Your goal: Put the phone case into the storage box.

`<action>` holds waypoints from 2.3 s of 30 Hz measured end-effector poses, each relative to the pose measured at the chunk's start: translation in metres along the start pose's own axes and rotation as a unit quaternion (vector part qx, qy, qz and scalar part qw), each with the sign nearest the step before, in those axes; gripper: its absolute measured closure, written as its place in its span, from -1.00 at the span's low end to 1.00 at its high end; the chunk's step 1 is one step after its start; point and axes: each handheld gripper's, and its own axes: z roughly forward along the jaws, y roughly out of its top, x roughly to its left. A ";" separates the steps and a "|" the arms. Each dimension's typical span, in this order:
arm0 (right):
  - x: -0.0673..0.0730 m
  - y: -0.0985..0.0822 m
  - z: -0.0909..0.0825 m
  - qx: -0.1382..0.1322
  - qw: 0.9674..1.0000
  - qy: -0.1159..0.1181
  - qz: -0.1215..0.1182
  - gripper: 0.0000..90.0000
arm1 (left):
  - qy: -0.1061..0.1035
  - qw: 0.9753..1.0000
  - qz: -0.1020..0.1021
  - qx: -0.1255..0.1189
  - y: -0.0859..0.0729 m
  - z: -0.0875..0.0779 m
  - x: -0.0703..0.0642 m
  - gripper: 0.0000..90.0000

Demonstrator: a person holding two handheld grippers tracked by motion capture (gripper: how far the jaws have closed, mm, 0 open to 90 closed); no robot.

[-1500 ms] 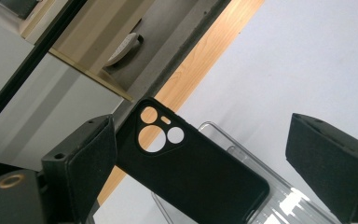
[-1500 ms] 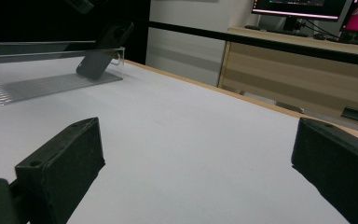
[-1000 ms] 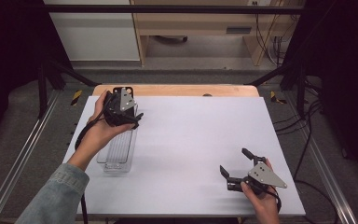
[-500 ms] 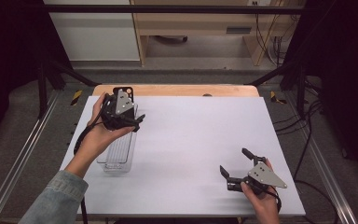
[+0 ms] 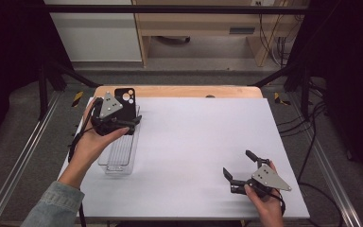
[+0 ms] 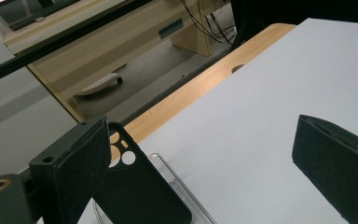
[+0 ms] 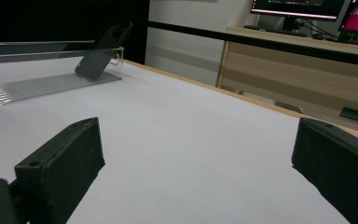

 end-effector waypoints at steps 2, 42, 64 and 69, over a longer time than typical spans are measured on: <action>0.000 0.000 0.000 0.000 1.000 0.001 -0.001 -0.94 | -0.002 1.000 -0.003 -0.005 -0.001 -0.003 0.000 -0.91; 0.001 0.000 0.000 0.002 1.000 0.000 -0.003 -0.94 | 0.002 0.995 -0.063 -0.082 -0.016 -0.054 0.005 -0.95; 0.001 0.000 0.001 0.003 1.000 0.001 -0.002 -0.94 | 0.019 0.987 -0.104 -0.119 -0.038 -0.081 0.006 -0.96; 0.001 0.000 0.001 0.002 1.000 0.001 -0.003 -0.94 | 0.020 0.987 -0.108 -0.122 -0.043 -0.086 0.003 -0.96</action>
